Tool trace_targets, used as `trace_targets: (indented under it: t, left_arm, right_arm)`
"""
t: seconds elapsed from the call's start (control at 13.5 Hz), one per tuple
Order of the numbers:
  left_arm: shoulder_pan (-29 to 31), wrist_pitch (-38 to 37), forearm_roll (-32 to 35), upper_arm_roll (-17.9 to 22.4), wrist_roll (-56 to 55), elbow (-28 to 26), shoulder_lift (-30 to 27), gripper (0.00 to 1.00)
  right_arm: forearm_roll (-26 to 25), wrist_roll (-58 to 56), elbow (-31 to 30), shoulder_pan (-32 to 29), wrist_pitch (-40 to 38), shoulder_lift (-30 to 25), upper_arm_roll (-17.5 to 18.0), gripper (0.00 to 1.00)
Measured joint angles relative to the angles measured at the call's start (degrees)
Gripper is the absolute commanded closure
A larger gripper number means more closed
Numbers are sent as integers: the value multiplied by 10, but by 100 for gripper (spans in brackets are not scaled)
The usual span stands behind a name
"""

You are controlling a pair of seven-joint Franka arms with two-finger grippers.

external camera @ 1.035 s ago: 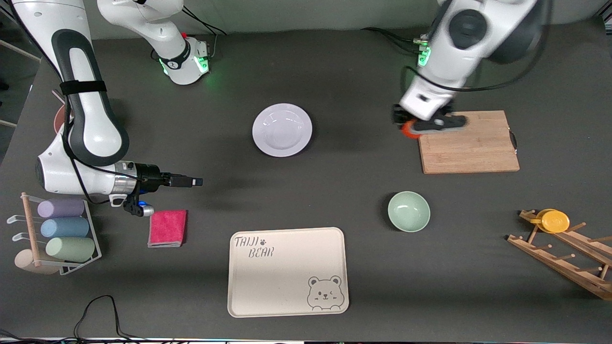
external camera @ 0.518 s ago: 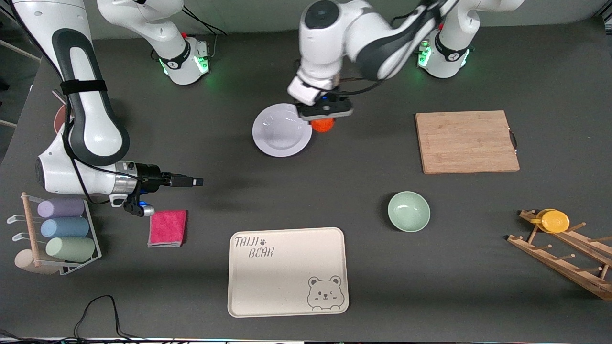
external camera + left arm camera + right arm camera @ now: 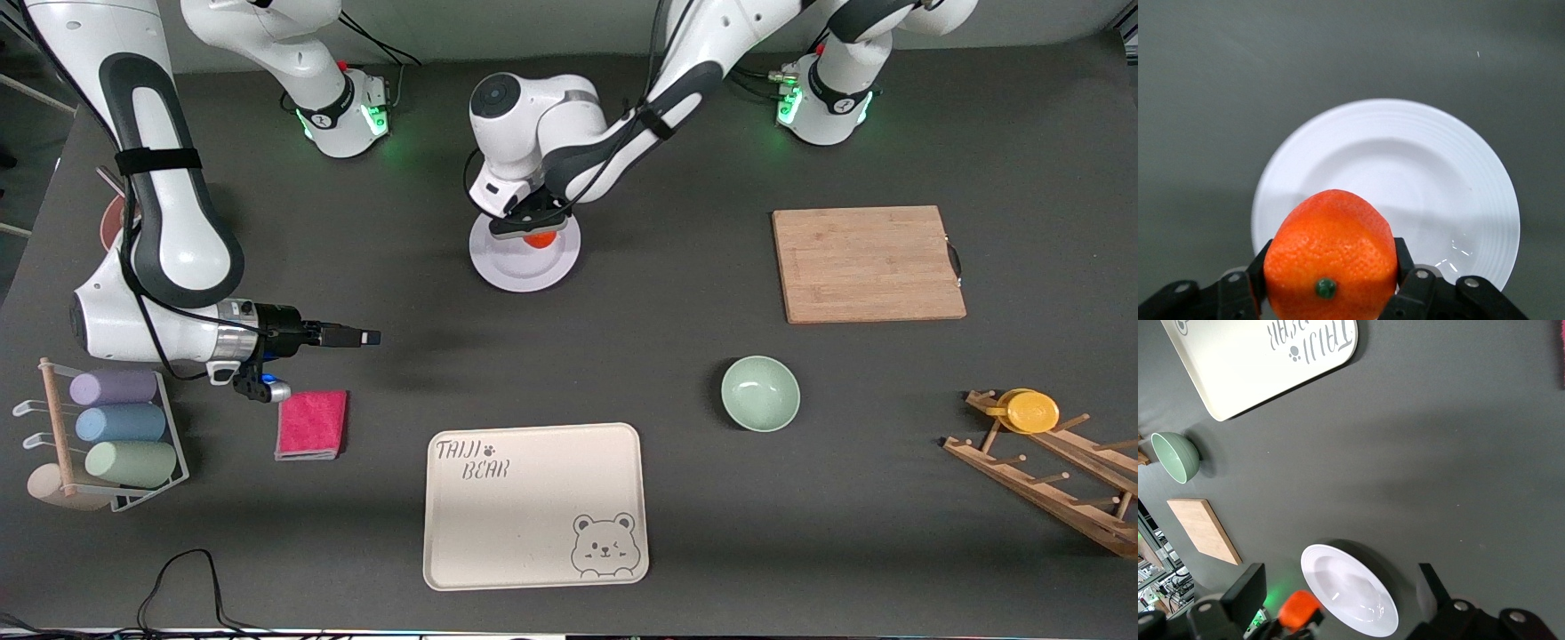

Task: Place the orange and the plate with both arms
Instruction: 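Lower the orange onto the white plate and open the left gripper, then withdraw the left gripper while the right gripper reaches the plate rim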

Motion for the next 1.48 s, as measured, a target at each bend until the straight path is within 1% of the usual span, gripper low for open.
trace_targets:
  t: [0.07, 0.22, 0.52, 0.59, 0.67, 0.74, 0.81, 0.96, 1.18, 1.33, 1.48]
  left_arm:
    - [-14, 15, 1, 11, -6, 3, 12, 66]
    - [-30, 36, 4, 19, -8, 6, 30, 66]
    - [-42, 67, 20, 33, -9, 8, 53, 65]
    - [-45, 72, 21, 39, -9, 9, 57, 50]
    - [-47, 73, 22, 45, -9, 11, 60, 6]
    - [-48, 73, 22, 47, -9, 13, 62, 0]
    - [-49, 74, 23, 48, -9, 14, 63, 0]
    - [-50, 73, 23, 48, -9, 21, 63, 0]
    - [-50, 54, 24, 48, -8, 44, 58, 0]
    - [-48, 12, 18, 41, -4, 53, 34, 0]
    - [-28, -44, -19, 24, 25, 54, -13, 0]
  right_arm:
    - [11, 0, -1, 0, 0, 1, 0, 0]
    - [44, 0, -5, 1, 0, 4, 0, 0]
    - [104, -5, -26, 1, 0, 9, 0, 0]
    - [127, -14, -35, 1, 0, 10, 0, 0]
    - [151, -26, -45, 1, 0, 12, 0, 0]
    - [177, -42, -56, 1, 0, 15, 0, 0]
    - [205, -64, -69, 1, 0, 18, -2, 0]
    - [278, -130, -108, 0, 0, 22, -5, 0]
    - [348, -204, -157, -2, 4, 26, -9, 0]
    - [383, -255, -187, -3, 4, 29, -14, 0]
    - [407, -297, -219, -3, 4, 30, -16, 0]
